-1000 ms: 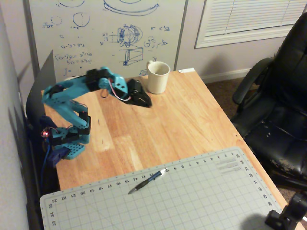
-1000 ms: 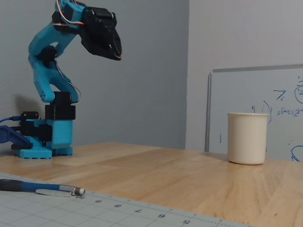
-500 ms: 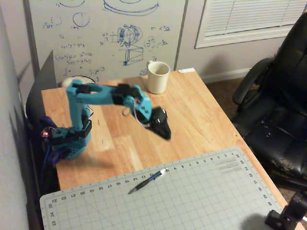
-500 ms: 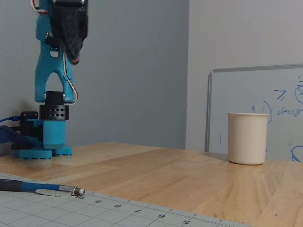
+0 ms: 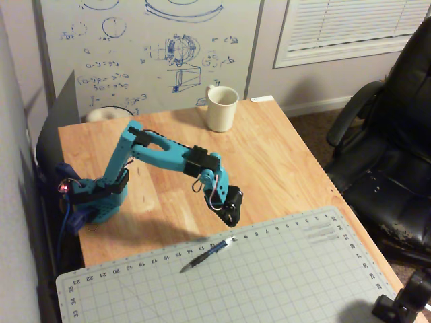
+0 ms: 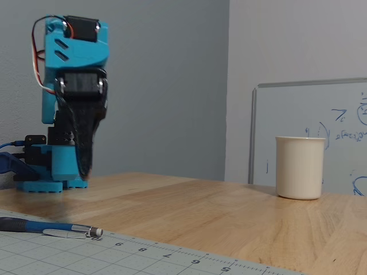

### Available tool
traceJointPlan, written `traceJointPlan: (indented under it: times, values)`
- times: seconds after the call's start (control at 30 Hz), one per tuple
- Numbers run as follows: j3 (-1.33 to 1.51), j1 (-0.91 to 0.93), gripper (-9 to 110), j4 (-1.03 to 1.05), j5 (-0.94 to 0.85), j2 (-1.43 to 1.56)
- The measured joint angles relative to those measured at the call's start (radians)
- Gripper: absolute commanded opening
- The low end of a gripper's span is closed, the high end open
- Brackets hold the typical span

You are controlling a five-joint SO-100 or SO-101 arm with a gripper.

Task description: Touch the pen.

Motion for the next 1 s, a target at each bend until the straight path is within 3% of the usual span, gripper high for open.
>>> traceJointPlan:
  times: [1.0]
  values:
    - [-0.012, 0.041, 1, -0.015, 0.0, -0.106]
